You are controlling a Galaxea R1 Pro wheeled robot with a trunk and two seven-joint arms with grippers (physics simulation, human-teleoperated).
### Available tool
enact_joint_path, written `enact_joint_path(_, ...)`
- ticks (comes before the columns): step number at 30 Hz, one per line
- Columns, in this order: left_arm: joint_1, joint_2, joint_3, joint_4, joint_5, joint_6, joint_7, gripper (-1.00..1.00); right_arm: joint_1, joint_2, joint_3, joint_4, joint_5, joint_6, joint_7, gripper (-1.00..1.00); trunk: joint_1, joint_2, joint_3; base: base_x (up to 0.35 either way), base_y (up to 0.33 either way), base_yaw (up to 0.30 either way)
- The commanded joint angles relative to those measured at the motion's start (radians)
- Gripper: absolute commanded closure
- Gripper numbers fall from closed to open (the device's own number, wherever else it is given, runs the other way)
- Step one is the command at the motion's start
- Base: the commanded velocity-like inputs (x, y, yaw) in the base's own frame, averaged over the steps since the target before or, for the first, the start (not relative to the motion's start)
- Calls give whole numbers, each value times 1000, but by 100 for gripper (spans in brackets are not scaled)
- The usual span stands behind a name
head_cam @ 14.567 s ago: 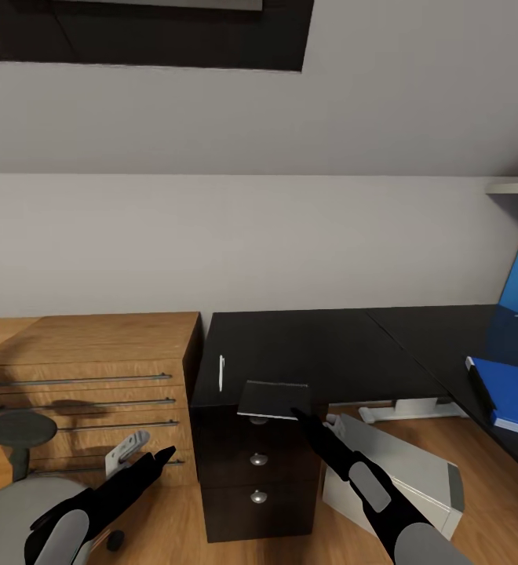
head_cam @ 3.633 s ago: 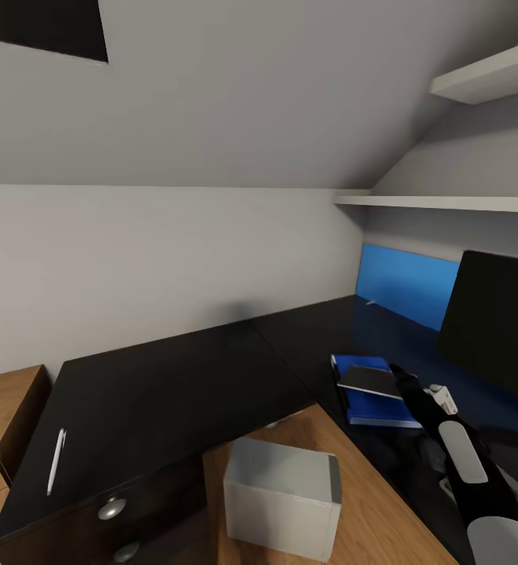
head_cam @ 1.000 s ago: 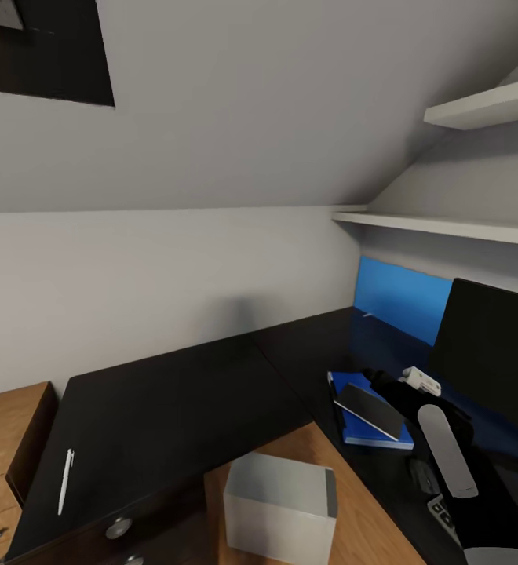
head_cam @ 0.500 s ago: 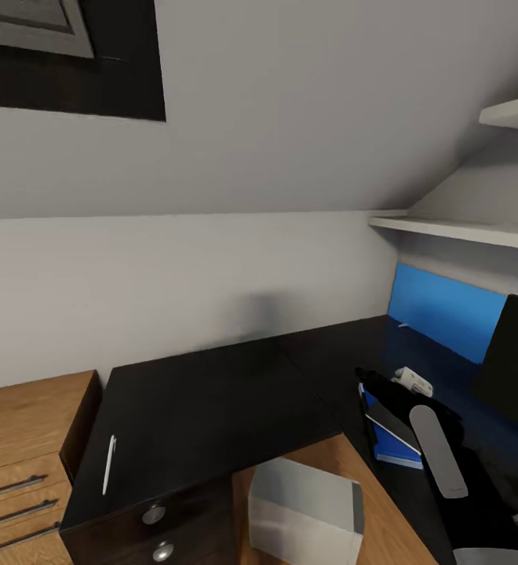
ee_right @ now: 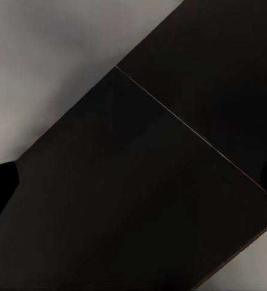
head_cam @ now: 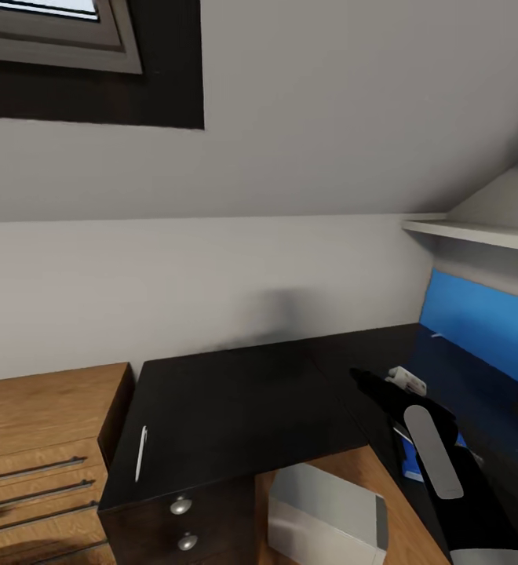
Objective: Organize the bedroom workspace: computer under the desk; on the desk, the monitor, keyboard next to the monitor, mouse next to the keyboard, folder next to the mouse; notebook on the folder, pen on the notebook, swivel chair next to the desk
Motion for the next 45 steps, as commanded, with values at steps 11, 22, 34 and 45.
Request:
enact_joint_path(11,-1,1,-3,153,76,-233,-42,-100,-1,0,9,-3,-12,3,-9,-100,-42,76,31,0,0,17)
enact_joint_path(22,-1,-2,-8,161,108,-296,-58,-100,-1,1,181,-3,-4,-1,-44,-100,-84,153,63,0,0,224)
enact_joint_path(34,-1,-42,-26,164,103,-297,-57,-100,-1,16,386,2,151,-53,-124,-100,-126,230,87,0,0,233)
enact_joint_path(45,-1,-49,-27,166,101,-297,-56,-100,-1,69,429,2,223,-64,-213,-100,-126,230,80,0,0,75)
